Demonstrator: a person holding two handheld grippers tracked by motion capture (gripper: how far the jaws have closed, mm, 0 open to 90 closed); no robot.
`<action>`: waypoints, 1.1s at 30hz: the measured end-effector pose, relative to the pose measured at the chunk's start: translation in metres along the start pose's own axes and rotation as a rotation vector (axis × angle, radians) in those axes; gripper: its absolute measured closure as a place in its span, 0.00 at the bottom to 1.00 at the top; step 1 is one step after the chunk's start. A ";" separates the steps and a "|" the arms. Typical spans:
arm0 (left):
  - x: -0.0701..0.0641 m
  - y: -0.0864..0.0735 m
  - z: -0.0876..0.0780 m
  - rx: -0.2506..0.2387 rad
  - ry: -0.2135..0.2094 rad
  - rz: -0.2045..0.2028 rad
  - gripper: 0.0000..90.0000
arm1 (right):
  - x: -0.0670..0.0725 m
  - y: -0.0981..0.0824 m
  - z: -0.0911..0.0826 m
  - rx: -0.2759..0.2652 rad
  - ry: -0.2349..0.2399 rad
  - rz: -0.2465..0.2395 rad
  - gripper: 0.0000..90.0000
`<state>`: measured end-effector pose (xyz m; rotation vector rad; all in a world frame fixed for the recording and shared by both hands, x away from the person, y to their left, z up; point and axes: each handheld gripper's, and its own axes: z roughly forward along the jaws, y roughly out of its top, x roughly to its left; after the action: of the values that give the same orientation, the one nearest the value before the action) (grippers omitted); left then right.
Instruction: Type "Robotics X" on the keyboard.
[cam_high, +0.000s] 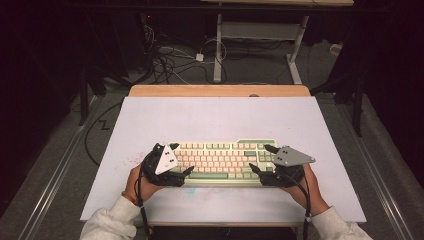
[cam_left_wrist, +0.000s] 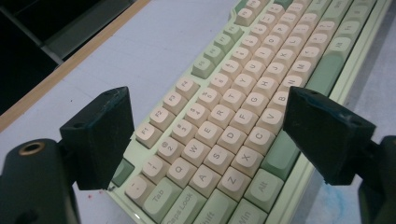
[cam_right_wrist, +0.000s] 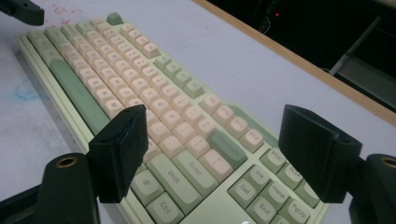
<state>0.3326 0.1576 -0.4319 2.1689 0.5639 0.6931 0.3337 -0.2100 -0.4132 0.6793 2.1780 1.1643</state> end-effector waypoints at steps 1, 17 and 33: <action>0.000 -0.002 -0.001 0.003 0.007 0.004 0.18 | 0.000 0.000 -0.002 -0.003 -0.005 0.002 0.25; 0.002 -0.024 -0.021 0.004 0.058 -0.015 0.16 | -0.015 -0.018 -0.029 -0.029 -0.074 0.020 0.22; 0.000 -0.054 -0.036 -0.008 0.079 -0.071 0.16 | -0.026 -0.053 -0.056 -0.024 -0.137 0.066 0.21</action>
<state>0.3003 0.2091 -0.4539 2.1108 0.6752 0.7442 0.3043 -0.2849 -0.4269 0.8016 2.0381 1.1410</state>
